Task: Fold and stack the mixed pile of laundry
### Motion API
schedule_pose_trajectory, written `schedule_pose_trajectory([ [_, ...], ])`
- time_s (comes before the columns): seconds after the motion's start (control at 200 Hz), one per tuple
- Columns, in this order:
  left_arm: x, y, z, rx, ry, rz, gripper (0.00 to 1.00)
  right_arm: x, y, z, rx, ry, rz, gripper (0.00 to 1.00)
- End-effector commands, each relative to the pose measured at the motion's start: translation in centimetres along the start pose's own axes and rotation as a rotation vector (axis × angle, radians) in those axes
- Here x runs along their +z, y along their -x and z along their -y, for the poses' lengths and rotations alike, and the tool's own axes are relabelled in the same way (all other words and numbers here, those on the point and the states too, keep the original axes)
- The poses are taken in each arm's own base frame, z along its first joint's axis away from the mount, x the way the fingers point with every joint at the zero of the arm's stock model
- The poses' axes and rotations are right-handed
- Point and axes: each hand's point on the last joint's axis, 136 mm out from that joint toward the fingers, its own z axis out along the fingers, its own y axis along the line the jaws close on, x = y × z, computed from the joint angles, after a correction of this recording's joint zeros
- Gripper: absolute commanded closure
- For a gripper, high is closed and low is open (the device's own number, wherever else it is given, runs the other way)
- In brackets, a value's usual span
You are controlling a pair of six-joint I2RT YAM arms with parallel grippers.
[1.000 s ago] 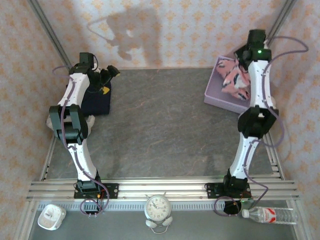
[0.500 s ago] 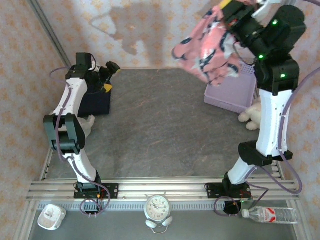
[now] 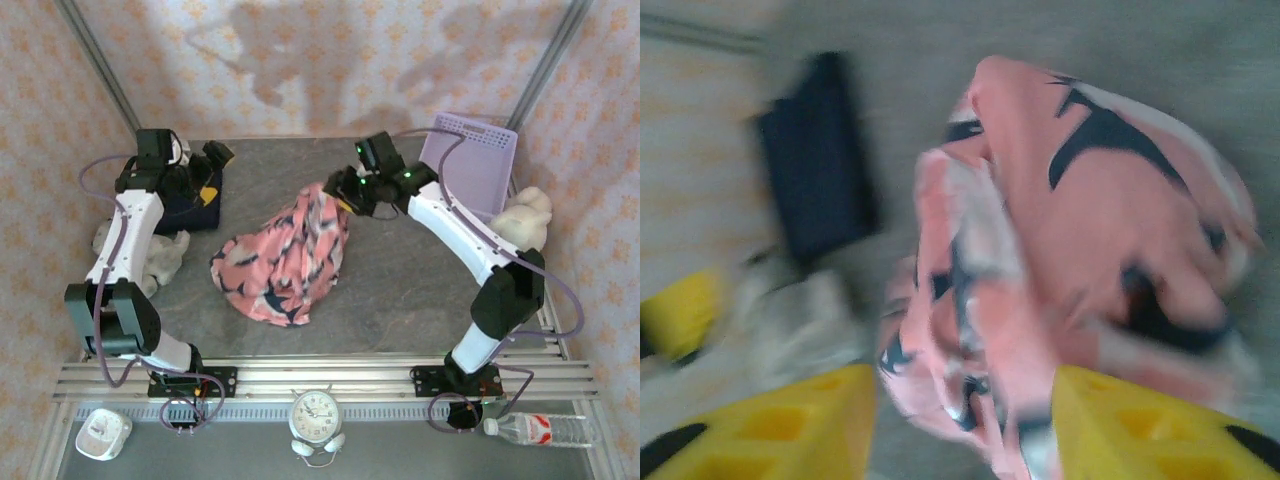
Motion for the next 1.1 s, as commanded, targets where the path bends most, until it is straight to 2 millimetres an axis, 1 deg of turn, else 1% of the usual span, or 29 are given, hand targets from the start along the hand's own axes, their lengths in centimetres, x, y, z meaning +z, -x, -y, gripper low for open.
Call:
schedule_pose_trajectory([
  [0.0,-0.4,-0.9,-1.7,0.025,0.05,0.013,0.0,-4.1,4.4,3.4,-0.082,-0.166,0.252,0.36],
  [0.05,-0.4,-1.4,-2.6,0.022,0.071,0.009,0.0,-4.9,4.3,4.2,-0.158,-0.244,0.285,0.35],
  [0.09,-0.2,-1.8,-3.6,0.019,0.094,0.006,0.0,-5.1,3.5,4.3,-0.2,-0.273,0.279,0.35],
  [0.13,0.0,-2.1,-4.6,0.013,0.119,0.002,0.0,-4.9,2.4,3.9,-0.239,-0.272,0.257,0.35],
  [0.175,0.2,-2.7,-5.7,0.009,0.141,-0.006,0.0,-4.2,0.6,3.4,-0.274,-0.254,0.217,0.35],
  [0.25,0.6,-3.6,-7.6,-0.003,0.183,-0.022,0.0,-2.2,-3.1,2.6,-0.33,-0.225,0.132,0.34],
  [0.315,0.7,-4.4,-9.1,-0.004,0.217,-0.03,0.0,0.2,-6.9,1.9,-0.383,-0.199,0.05,0.34],
  [0.38,0.7,-5.3,-10.4,-0.01,0.241,-0.042,0.0,2.8,-10.5,1.9,-0.434,-0.198,-0.039,0.33],
  [0.42,0.7,-5.9,-11.3,-0.018,0.256,-0.054,0.0,4.2,-12.2,2.2,-0.462,-0.216,-0.084,0.32],
  [0.465,0.7,-6.7,-12.3,-0.021,0.273,-0.064,0.0,5.7,-13.7,2.9,-0.509,-0.249,-0.122,0.32],
  [0.54,0.3,-8.2,-14.4,-0.019,0.321,-0.083,0.0,7.7,-15.5,4.2,-0.581,-0.305,-0.187,0.31],
  [0.62,-0.1,-9.9,-16.9,-0.014,0.38,-0.111,0.0,9.1,-16.0,5.7,-0.621,-0.379,-0.228,0.31],
  [0.65,-0.2,-10.6,-17.7,-0.014,0.397,-0.125,0.0,9.4,-16.1,6.2,-0.63,-0.402,-0.238,0.34],
  [0.67,-0.2,-11.1,-18.2,-0.013,0.405,-0.134,0.0,9.5,-16.0,6.3,-0.633,-0.411,-0.239,0.38],
  [0.7,-0.2,-11.8,-19.1,-0.016,0.419,-0.148,0.0,9.6,-15.9,6.5,-0.636,-0.428,-0.237,0.49],
  [0.731,-0.1,-12.5,-20.0,-0.02,0.433,-0.158,0.0,9.6,-15.7,6.3,-0.637,-0.43,-0.23,0.62],
  [0.751,0.0,-12.9,-20.6,-0.022,0.441,-0.167,0.02,9.5,-15.5,6.1,-0.637,-0.428,-0.224,0.69],
  [0.796,0.4,-13.9,-21.8,-0.028,0.45,-0.186,0.09,9.0,-15.1,5.2,-0.638,-0.412,-0.203,0.8],
  [0.821,0.7,-14.3,-22.4,-0.035,0.455,-0.193,0.13,8.7,-14.8,4.7,-0.636,-0.402,-0.188,0.85],
  [0.871,1.2,-15.0,-23.1,-0.046,0.456,-0.202,0.21,7.9,-14.2,3.6,-0.633,-0.379,-0.161,0.93],
  [0.926,1.7,-15.3,-23.6,-0.055,0.458,-0.194,0.35,7.0,-13.3,2.6,-0.617,-0.359,-0.128,1.0],
  [0.951,1.9,-15.2,-23.7,-0.054,0.458,-0.183,0.43,6.7,-12.8,2.3,-0.606,-0.351,-0.118,1.0],
  [1.001,2.1,-15.1,-23.8,-0.044,0.47,-0.166,0.57,5.9,-11.9,1.7,-0.575,-0.325,-0.102,1.0],
  [1.051,2.3,-14.7,-23.6,-0.031,0.475,-0.158,0.81,5.3,-11.1,1.2,-0.541,-0.292,-0.09,1.0],
  [1.076,2.3,-14.5,-23.5,-0.027,0.482,-0.157,0.97,4.9,-10.7,1.0,-0.523,-0.277,-0.084,1.0],
  [1.086,2.3,-14.4,-23.5,-0.027,0.486,-0.156,1.0,4.8,-10.5,0.9,-0.517,-0.273,-0.081,1.0],
  [1.091,2.3,-14.4,-23.4,-0.026,0.487,-0.156,1.0,4.7,-10.3,0.9,-0.514,-0.27,-0.078,1.0],
])
